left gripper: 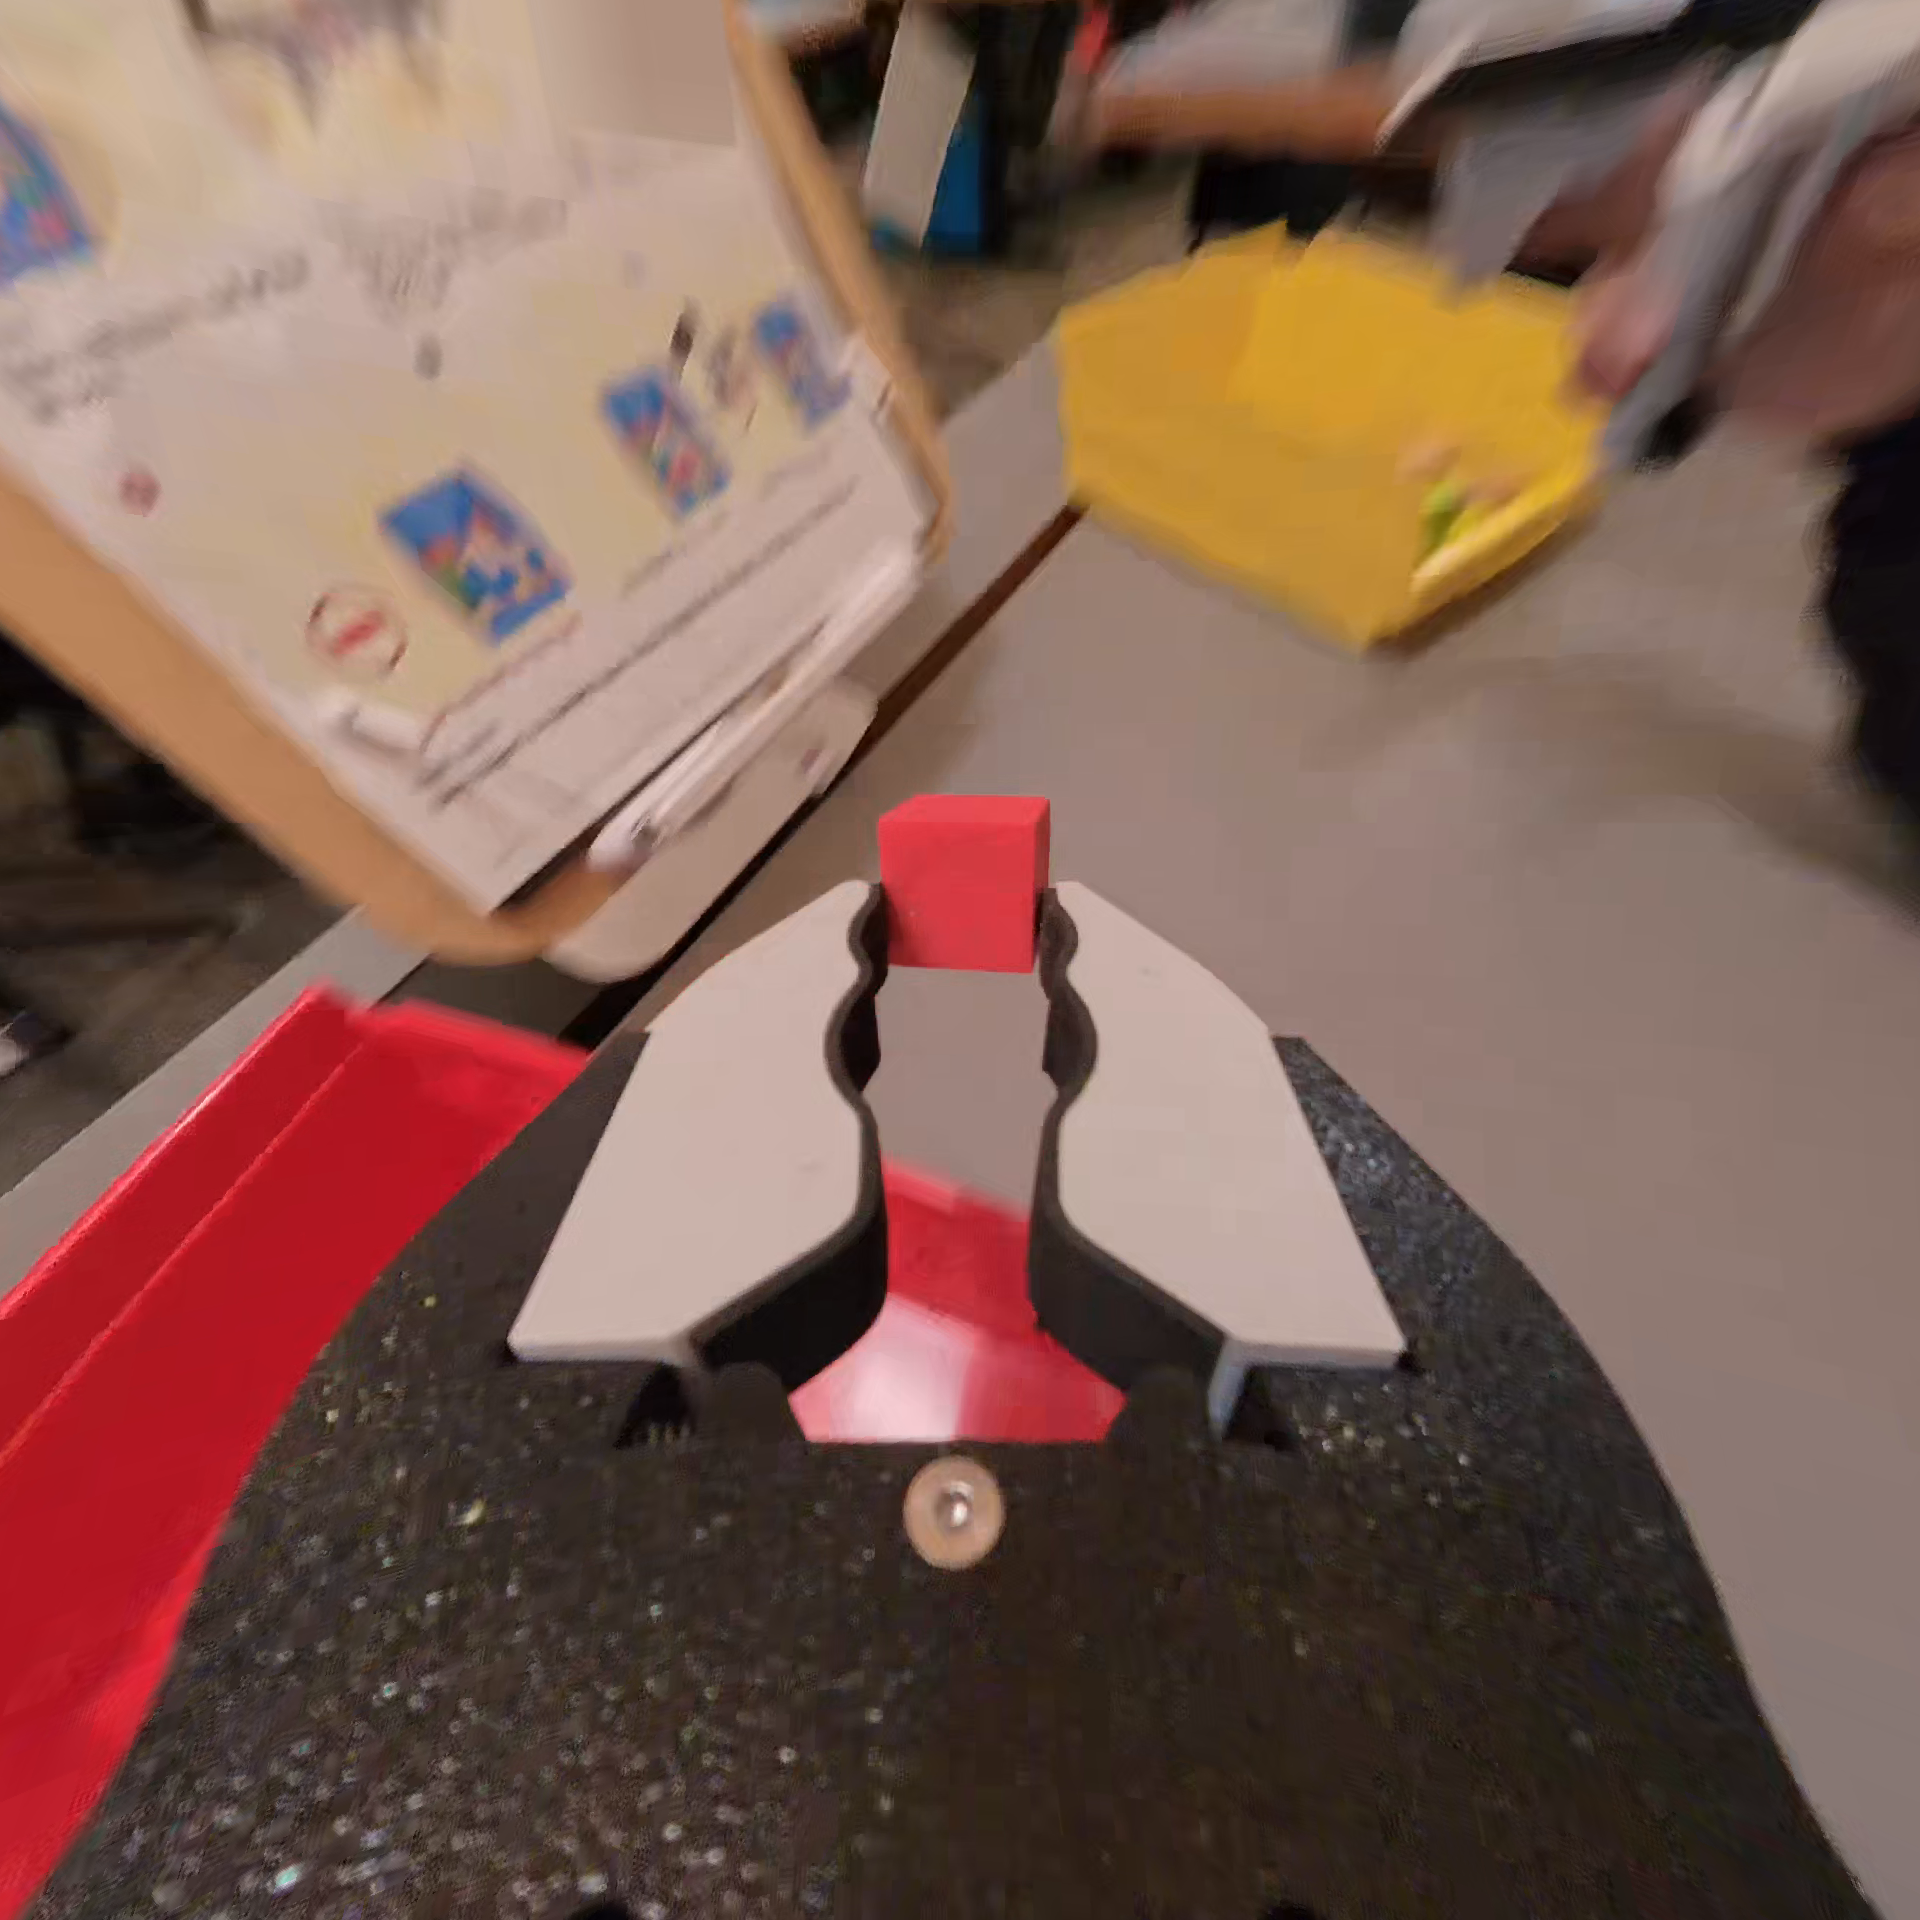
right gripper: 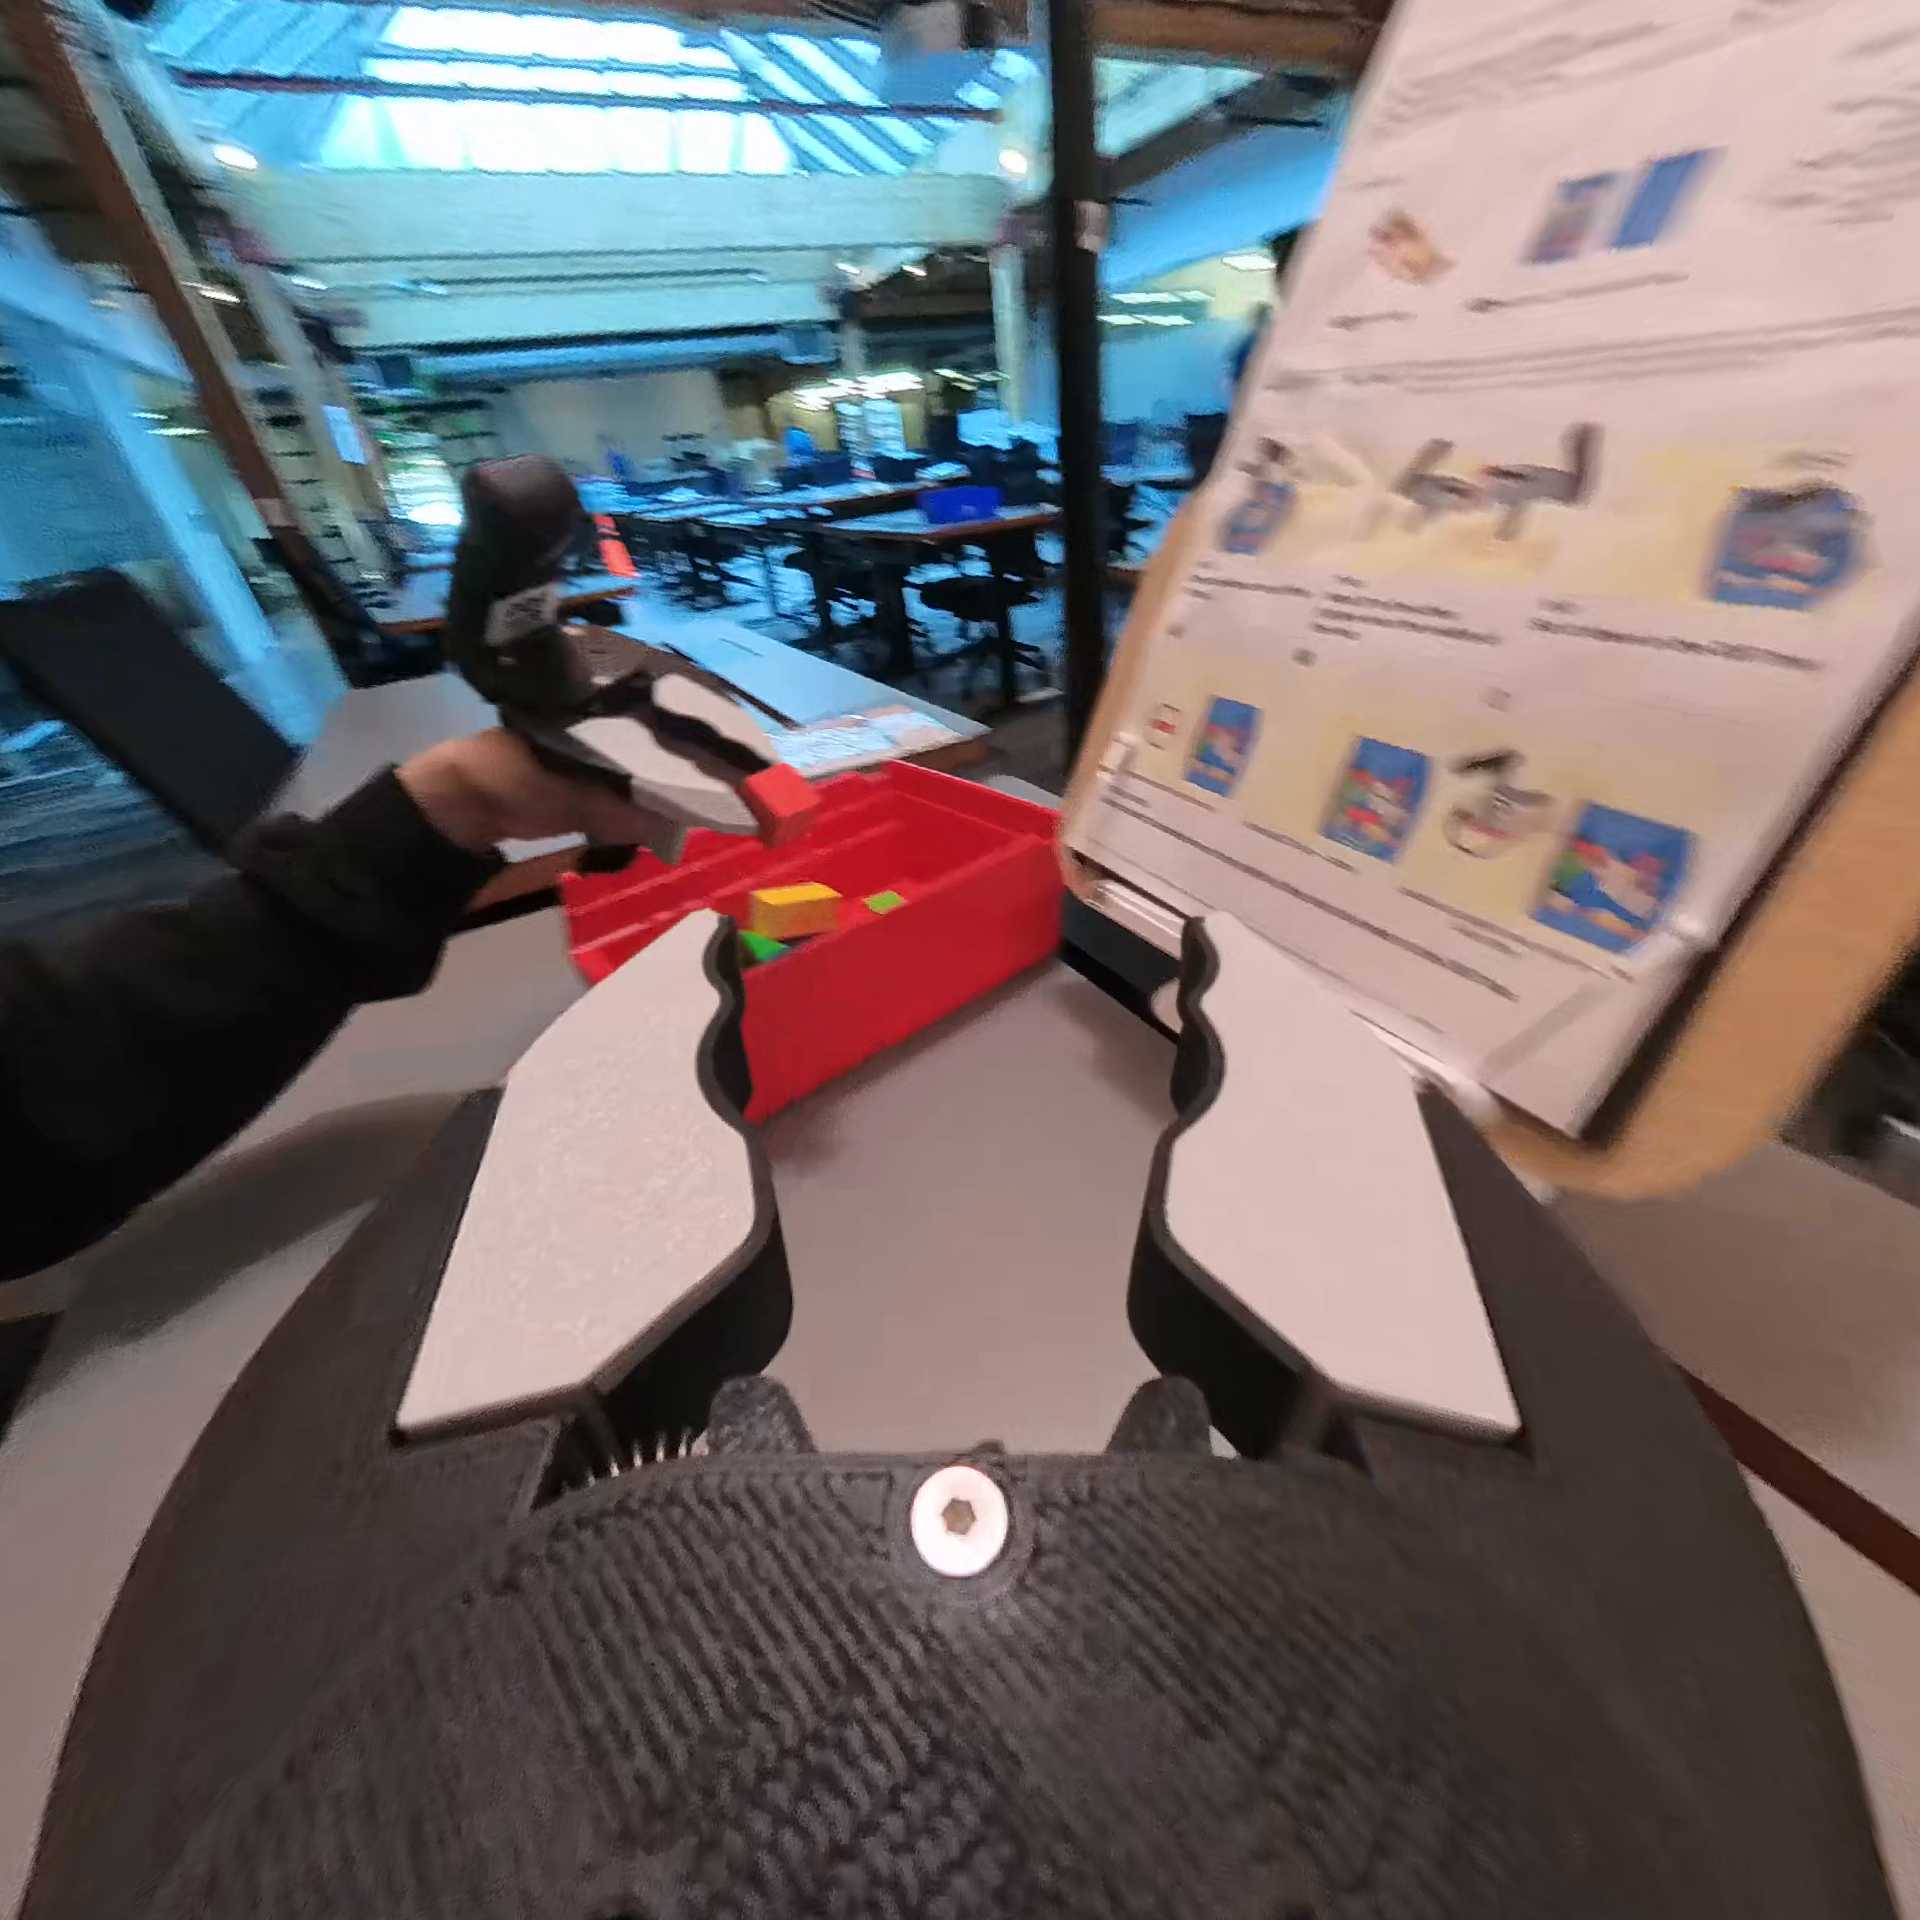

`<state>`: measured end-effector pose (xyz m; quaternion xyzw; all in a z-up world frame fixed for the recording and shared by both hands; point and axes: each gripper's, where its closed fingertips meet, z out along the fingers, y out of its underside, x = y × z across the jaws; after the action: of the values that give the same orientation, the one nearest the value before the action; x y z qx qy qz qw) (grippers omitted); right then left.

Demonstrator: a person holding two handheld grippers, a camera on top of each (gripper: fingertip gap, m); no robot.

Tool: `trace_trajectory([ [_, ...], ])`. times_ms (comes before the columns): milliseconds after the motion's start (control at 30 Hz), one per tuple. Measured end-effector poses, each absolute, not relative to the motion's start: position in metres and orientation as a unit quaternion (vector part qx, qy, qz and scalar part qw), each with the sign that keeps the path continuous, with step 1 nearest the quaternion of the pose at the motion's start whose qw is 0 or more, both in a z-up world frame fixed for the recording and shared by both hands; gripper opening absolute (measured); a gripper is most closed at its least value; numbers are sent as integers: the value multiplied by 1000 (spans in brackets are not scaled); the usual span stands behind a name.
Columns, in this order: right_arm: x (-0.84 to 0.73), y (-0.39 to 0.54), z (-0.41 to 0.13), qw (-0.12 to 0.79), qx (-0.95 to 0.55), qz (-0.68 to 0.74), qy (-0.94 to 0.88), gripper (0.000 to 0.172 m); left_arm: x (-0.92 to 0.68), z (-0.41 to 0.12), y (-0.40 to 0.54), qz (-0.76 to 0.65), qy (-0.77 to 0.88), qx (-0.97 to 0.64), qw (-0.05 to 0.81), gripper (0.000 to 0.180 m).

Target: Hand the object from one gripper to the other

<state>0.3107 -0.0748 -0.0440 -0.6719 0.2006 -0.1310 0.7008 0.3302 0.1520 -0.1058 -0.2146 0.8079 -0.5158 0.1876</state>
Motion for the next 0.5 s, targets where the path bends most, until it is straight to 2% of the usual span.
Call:
trace_trajectory([
  [67,294,-53,-33,720,-668,-106,156,81,309,-81,122,-589,770,-186,161,27],
  [233,248,-13,-8,756,-650,-58,51,67,266,-47,55,-698,700,-102,108,27],
  [300,240,-6,-5,758,-650,-48,38,65,257,-41,36,-719,683,-80,98,27],
  [433,237,-4,-5,759,-650,-34,34,50,248,-35,11,-755,647,-57,82,27],
  [500,242,-4,-13,746,-663,-39,44,50,247,-33,4,-763,639,-46,93,27],
])
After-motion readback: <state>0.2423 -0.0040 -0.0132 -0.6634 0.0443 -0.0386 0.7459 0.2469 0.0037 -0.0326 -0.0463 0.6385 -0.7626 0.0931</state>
